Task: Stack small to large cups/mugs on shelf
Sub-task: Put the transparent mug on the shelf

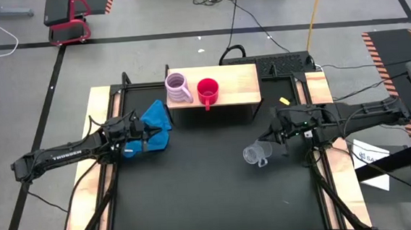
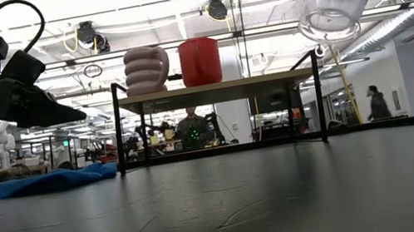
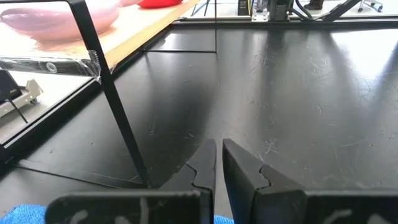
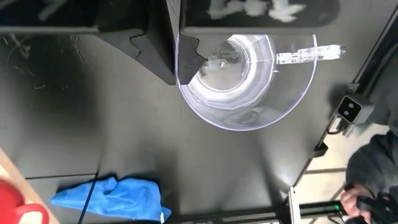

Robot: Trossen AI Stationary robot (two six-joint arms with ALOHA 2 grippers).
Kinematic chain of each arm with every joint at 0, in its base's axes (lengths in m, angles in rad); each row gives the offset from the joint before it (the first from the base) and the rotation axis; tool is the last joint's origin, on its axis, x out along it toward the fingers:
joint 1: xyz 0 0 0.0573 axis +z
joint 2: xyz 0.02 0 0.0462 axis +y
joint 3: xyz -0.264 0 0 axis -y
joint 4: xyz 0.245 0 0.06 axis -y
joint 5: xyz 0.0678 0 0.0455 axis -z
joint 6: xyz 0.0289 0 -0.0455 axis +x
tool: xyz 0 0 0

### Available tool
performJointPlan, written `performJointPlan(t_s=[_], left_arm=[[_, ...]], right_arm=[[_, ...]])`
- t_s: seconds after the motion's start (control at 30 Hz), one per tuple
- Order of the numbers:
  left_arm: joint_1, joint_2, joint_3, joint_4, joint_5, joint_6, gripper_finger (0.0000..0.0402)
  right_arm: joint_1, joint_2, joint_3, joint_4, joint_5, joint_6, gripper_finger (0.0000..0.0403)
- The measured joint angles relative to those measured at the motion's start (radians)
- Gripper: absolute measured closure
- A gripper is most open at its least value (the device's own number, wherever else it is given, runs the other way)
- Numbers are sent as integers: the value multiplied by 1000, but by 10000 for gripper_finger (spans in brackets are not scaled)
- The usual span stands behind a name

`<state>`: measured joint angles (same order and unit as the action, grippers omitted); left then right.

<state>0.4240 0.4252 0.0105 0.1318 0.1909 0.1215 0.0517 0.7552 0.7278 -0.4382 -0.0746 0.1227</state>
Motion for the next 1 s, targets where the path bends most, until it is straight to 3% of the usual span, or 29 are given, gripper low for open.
performJointPlan(t_s=[0.7,1.0], left_arm=[[0,0,0,30,0,-13,371],[0,0,0,30,-1,-15,371]], right_arm=[[0,-369,-295,128,51,50,403],[0,-438,-368,183,52,67,403]])
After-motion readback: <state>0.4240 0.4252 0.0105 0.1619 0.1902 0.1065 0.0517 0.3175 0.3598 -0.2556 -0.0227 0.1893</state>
